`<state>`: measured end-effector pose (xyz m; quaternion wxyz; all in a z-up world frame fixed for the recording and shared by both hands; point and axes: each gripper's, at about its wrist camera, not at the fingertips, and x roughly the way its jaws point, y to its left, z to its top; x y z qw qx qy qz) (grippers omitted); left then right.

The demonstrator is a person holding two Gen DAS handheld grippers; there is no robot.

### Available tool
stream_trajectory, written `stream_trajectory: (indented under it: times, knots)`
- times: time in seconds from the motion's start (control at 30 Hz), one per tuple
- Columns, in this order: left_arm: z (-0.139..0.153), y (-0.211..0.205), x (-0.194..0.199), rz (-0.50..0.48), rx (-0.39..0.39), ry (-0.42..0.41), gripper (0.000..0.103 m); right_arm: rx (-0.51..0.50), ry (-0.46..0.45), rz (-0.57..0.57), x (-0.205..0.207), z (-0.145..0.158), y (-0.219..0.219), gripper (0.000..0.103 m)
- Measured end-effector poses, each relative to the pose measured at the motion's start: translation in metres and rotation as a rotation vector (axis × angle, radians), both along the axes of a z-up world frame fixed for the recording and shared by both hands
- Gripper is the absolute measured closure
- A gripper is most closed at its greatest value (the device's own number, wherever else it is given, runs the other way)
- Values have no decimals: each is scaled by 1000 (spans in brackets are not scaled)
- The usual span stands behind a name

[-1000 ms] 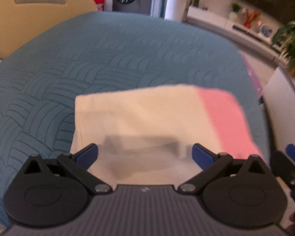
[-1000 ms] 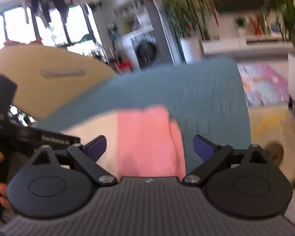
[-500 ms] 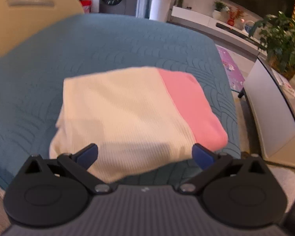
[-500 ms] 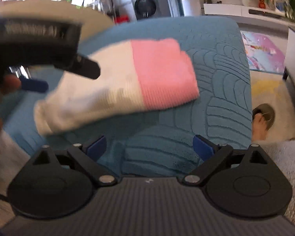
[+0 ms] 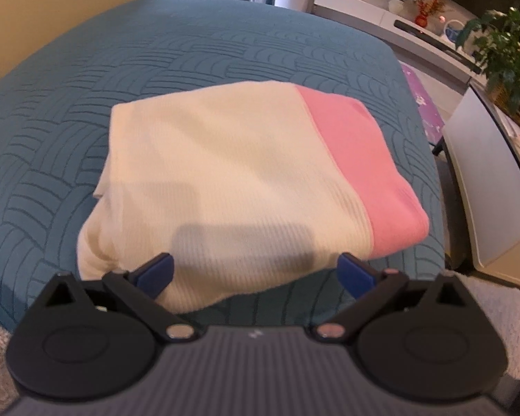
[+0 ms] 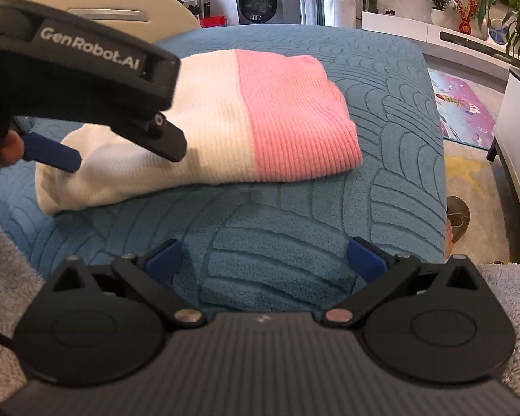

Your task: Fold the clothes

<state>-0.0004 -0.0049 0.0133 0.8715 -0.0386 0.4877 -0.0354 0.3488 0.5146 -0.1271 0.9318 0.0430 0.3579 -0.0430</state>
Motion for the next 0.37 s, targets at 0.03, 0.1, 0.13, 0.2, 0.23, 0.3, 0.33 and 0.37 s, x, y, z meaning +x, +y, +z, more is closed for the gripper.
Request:
stream_trajectory:
  times: [0.03,0.1,0.13,0.2,0.23,0.3,0.33,0.37]
  knots:
    - [-2,0,1,-3,-4,14,0,0,0,0,0,0,0,0]
    - [-4,-2,1,-3,0,23,0,0,0,0,0,0,0,0]
    - [-5,-2,0,1,15,19,0,-1,0,0,0,1,0,0]
    - [-4,-3,-3,20,41,2,0,-1,0,1,-1,1,0,0]
    - [-4,-3,-3,23,42,-4,0,-1,0,1,-1,1,-1,0]
    - [-3,2,-4,30,18,-10,0,-1,-1,1,-2,1,0,0]
    - [-2,3,-3,31,3,-8,0,-1,-1,1,-2,1,0,0]
    - [-2,4,-2,33,-6,-5,0,-1,-1,0,-1,1,0,0]
